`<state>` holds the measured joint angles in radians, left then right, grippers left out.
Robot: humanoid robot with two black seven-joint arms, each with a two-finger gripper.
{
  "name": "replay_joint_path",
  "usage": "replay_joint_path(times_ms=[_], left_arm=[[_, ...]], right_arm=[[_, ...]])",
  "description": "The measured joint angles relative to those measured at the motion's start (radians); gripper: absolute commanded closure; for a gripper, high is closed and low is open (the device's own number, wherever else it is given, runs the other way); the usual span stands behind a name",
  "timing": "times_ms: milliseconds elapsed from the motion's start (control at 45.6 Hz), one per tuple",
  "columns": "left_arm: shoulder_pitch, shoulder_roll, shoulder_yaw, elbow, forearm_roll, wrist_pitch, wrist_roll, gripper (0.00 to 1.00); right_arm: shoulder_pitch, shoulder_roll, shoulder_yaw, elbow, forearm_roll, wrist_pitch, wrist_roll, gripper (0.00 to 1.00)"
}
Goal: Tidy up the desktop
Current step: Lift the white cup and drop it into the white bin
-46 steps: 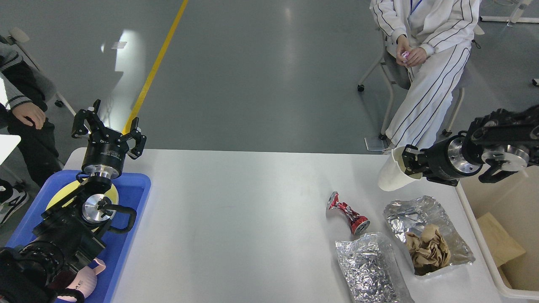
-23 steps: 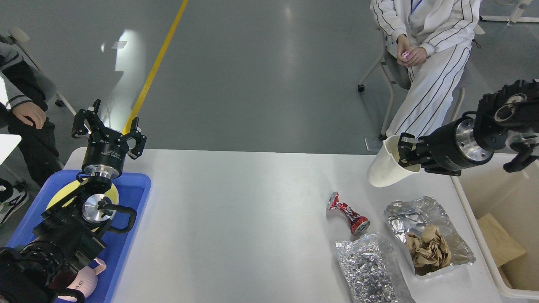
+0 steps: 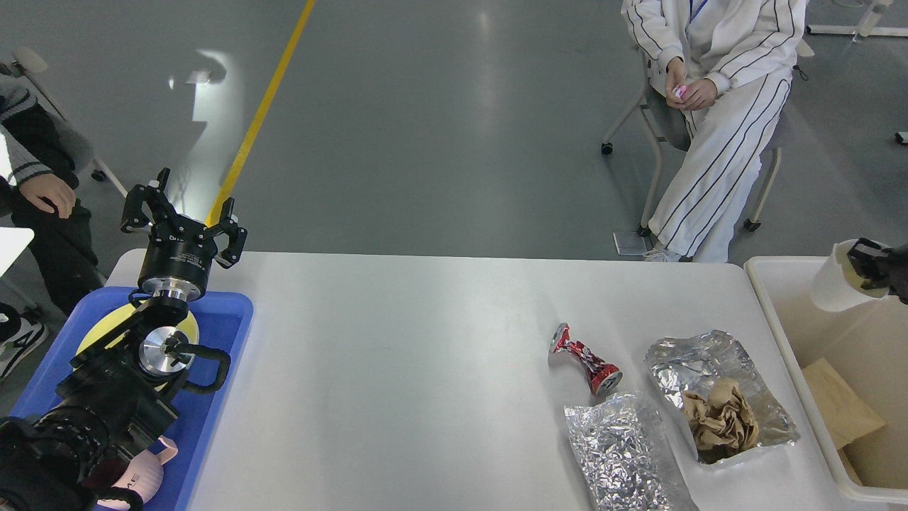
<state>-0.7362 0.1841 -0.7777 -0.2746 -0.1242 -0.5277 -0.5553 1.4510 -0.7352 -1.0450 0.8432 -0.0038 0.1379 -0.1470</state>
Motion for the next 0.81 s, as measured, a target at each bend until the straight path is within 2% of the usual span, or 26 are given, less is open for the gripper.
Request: replay_joint_path(times_ms=[175,394,482,657,679,701,723,767,811], left_arm=[[0.000,0.001,0.000,0.000,0.000,0.000,0.000,0.03],[0.000,0.001,0.000,0.000,0.000,0.000,0.000,0.03],[0.000,0.001,0.000,0.000,0.000,0.000,0.000,0.03],[0.000,0.001,0.000,0.000,0.000,0.000,0.000,0.03],[0.000,0.001,0.000,0.000,0.000,0.000,0.000,0.03],[0.000,0.001,0.000,0.000,0.000,0.000,0.000,0.03],[0.000,0.001,0.000,0.000,0.000,0.000,0.000,0.03],[0.000,0.001,0.000,0.000,0.000,0.000,0.000,0.03],[0.000,0.001,0.000,0.000,0.000,0.000,0.000,0.03]], right_arm=[[-0.339,0.023,0.175,-0.323,0.002,-0.133,0.001,1.00],[-0.632,0.165,0.392,-0.661,0.002,-0.184,0.000,1.00],[-0.677,0.198,0.435,-0.723,0.002,-0.198,-0.001,1.00],[-0.707,0.220,0.454,-0.743,0.002,-0.219,-0.003,1.00],[-0.711,0.221,0.454,-0.743,0.002,-0.223,-0.003,0.93],[-0.714,0.222,0.454,-0.743,0.002,-0.224,-0.003,0.42],[-0.717,0.222,0.454,-0.743,0.002,-0.226,-0.003,0.00],[-0.724,0.223,0.454,-0.743,0.002,-0.226,-0.003,0.03],[-0.733,0.224,0.452,-0.743,0.002,-0.227,-0.004,0.00]])
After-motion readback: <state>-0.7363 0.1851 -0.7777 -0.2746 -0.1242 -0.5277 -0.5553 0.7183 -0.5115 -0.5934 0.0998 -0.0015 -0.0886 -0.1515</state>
